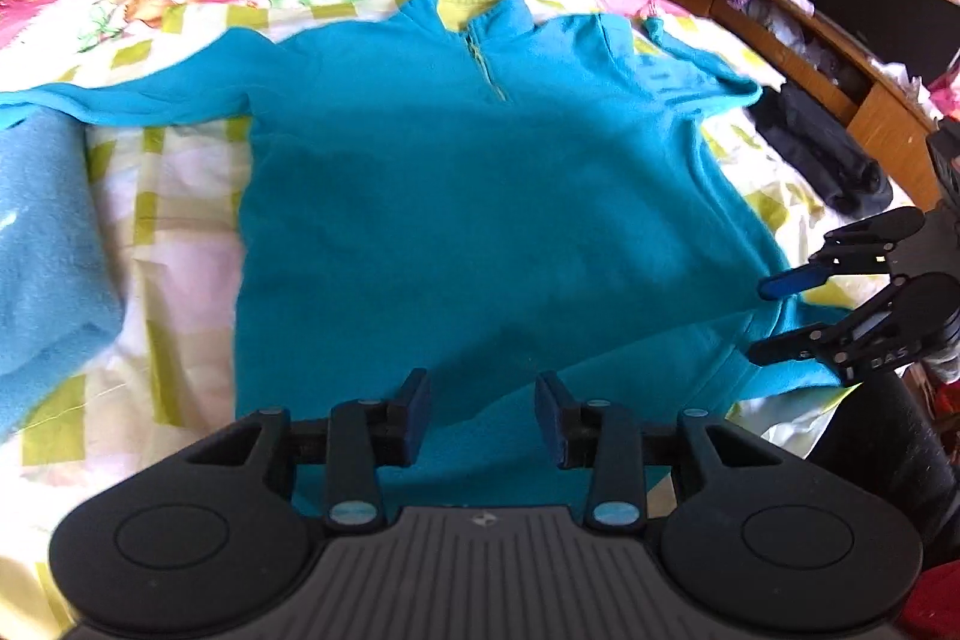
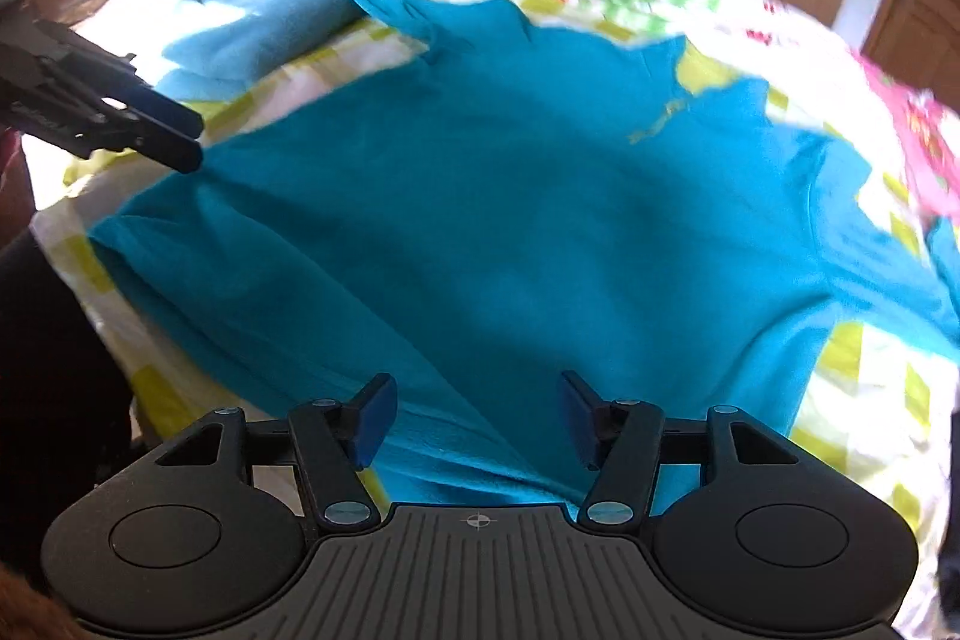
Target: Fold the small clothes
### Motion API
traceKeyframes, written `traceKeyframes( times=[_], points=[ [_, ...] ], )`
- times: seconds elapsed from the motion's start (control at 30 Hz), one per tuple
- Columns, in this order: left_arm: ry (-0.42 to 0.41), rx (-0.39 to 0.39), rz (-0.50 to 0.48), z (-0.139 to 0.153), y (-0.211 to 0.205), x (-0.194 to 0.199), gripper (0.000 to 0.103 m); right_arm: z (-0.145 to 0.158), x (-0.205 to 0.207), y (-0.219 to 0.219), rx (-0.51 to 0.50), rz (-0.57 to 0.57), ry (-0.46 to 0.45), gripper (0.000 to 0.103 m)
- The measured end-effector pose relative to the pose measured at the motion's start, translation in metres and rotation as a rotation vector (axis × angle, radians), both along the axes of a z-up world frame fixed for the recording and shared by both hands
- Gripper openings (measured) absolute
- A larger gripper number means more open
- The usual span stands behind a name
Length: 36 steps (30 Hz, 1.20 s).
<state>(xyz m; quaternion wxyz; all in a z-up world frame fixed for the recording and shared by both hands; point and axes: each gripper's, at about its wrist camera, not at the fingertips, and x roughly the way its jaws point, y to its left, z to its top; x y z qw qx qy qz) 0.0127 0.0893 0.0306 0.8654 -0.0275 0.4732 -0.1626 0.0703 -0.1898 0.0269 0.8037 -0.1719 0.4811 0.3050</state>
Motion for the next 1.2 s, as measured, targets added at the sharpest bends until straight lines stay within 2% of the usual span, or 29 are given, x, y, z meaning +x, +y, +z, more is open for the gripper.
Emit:
traceKeyframes(
  times=[0.07,0.1,0.13,0.17,0.23,0.3,0.4,0.5,0.53,0.57,0.63,0.73,0.8,0.83,0.9,0.97,1.03,1.13,1.2],
  points=[
    [0.073,0.064,-0.052,-0.013,-0.001,0.002,0.050,-0.012,0.003,-0.009,0.016,-0.047,0.248,0.058],
    [0.106,0.100,-0.079,-0.019,0.000,0.000,0.050,-0.013,-0.009,-0.011,0.035,-0.027,0.352,0.058],
    [0.143,0.137,-0.115,-0.023,0.001,-0.002,0.050,-0.012,-0.028,-0.007,0.038,0.040,0.433,0.058],
    [0.169,0.177,-0.141,-0.027,0.003,-0.006,0.050,-0.009,-0.049,-0.002,0.014,0.116,0.468,0.055],
    [0.184,0.220,-0.168,-0.027,0.007,-0.012,0.050,-0.001,-0.079,0.006,-0.043,0.192,0.464,0.053],
    [0.156,0.170,-0.152,-0.015,0.013,-0.017,0.050,0.011,-0.084,0.002,-0.026,0.162,0.444,0.053],
    [0.058,0.031,-0.135,0.008,0.012,-0.016,0.050,0.039,-0.059,-0.022,0.112,-0.009,0.328,0.054],
    [0.000,-0.015,-0.166,0.007,-0.014,-0.001,0.052,0.046,-0.026,-0.051,0.186,-0.194,0.131,0.059],
    [0.014,-0.019,-0.187,0.001,-0.025,0.004,0.052,0.036,-0.012,-0.057,0.190,-0.243,0.124,0.060],
    [0.041,-0.013,-0.213,-0.006,-0.034,0.008,0.052,0.023,0.000,-0.061,0.174,-0.288,0.145,0.060],
    [0.127,0.010,-0.296,-0.021,-0.050,0.006,0.052,-0.007,0.010,-0.064,0.071,-0.323,0.255,0.059],
    [0.234,0.087,-0.415,-0.034,-0.065,-0.010,0.052,-0.025,-0.020,-0.059,-0.005,-0.188,0.422,0.059],
    [0.248,0.108,-0.452,-0.025,-0.068,-0.012,0.052,-0.011,-0.038,-0.055,-0.044,-0.095,0.383,0.059],
    [0.246,0.090,-0.453,-0.018,-0.068,-0.008,0.052,-0.001,-0.037,-0.058,-0.024,-0.093,0.378,0.058],
    [0.205,0.018,-0.425,0.000,-0.070,0.009,0.053,0.019,-0.017,-0.076,0.098,-0.162,0.329,0.055],
    [0.144,-0.046,-0.389,0.013,-0.076,0.033,0.054,0.035,0.017,-0.101,0.197,-0.303,0.204,0.057],
    [0.071,-0.108,-0.366,0.019,-0.092,0.065,0.054,0.040,0.057,-0.131,0.243,-0.508,0.030,0.062],
    [-0.039,-0.146,-0.341,0.017,-0.130,0.122,0.055,0.025,0.131,-0.174,0.188,-0.767,-0.171,0.062],
    [-0.098,-0.158,-0.348,0.013,-0.165,0.160,0.054,0.017,0.179,-0.194,0.074,-0.837,-0.290,0.062]
  ],
)
